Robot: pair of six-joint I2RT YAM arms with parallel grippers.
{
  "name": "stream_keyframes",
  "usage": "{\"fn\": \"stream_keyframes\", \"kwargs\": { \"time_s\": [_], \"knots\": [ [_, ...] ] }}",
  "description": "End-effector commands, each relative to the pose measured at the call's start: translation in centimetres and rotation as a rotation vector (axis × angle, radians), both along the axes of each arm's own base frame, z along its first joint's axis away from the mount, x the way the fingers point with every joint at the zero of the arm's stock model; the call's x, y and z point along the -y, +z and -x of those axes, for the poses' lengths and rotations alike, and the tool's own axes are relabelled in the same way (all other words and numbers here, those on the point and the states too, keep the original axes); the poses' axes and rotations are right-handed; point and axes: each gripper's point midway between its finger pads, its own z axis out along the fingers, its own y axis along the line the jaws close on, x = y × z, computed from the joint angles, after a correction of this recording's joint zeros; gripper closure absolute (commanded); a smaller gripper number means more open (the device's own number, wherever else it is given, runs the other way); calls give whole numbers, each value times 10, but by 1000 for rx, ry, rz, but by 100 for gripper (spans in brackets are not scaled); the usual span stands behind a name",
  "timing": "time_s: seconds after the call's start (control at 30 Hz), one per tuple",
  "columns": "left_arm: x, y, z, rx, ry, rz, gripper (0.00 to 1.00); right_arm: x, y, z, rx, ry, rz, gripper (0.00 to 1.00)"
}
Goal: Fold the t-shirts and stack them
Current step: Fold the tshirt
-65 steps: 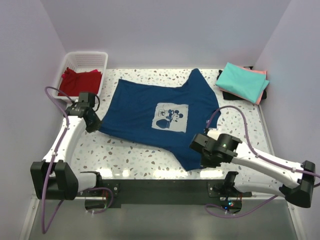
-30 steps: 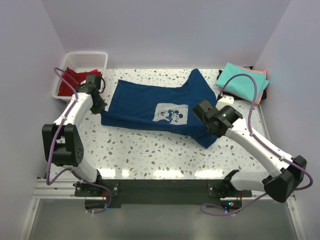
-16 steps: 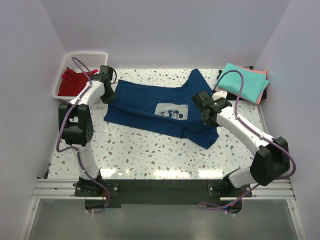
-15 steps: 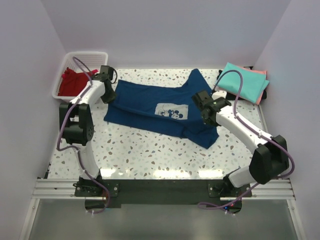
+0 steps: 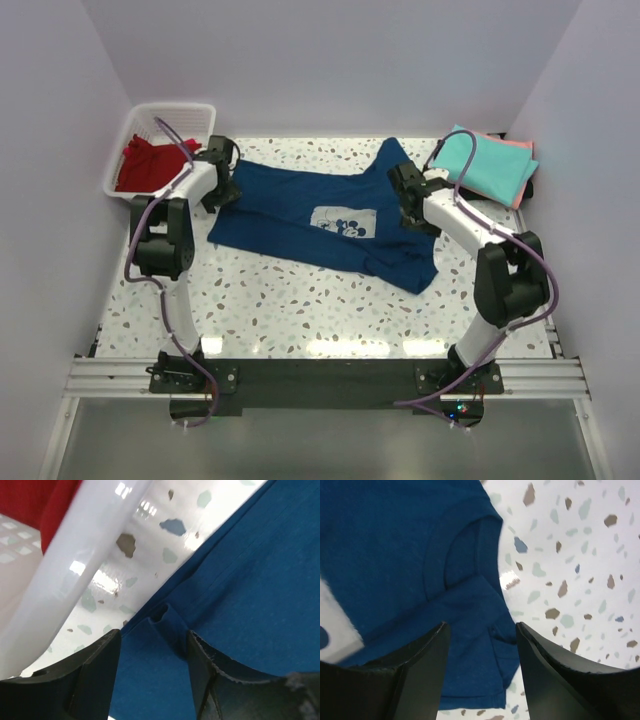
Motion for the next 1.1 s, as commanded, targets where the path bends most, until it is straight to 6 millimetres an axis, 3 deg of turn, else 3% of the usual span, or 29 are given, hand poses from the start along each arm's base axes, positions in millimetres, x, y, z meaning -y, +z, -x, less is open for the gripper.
{"fn": "stream_keyframes", "kwargs": {
  "time_s": [0.0, 0.1, 0.27, 0.43, 0.53, 0.77, 1.07],
  "knots": [
    [-2, 54, -38, 212, 6, -24, 39, -18, 37, -46, 146, 55, -44, 41],
    [-1, 66, -37, 229, -12, -34, 39, -38, 34, -44, 104, 153, -104, 41],
    [7, 73, -14, 187, -63, -61, 39, -66, 11, -11, -2, 247, -212, 42],
    [13, 51, 26, 87, -90, -44, 39, -75, -14, 25, -82, 234, -297, 52],
    [18, 36, 48, 45, -109, -18, 41, -76, -23, 36, -109, 234, -302, 62],
    [20, -6, 78, -66, -103, -3, 43, -82, -36, 39, -136, 252, -322, 64],
    [12, -26, 91, -143, -62, -44, 44, -88, -51, 30, -147, 266, -325, 63]
  ]
}}
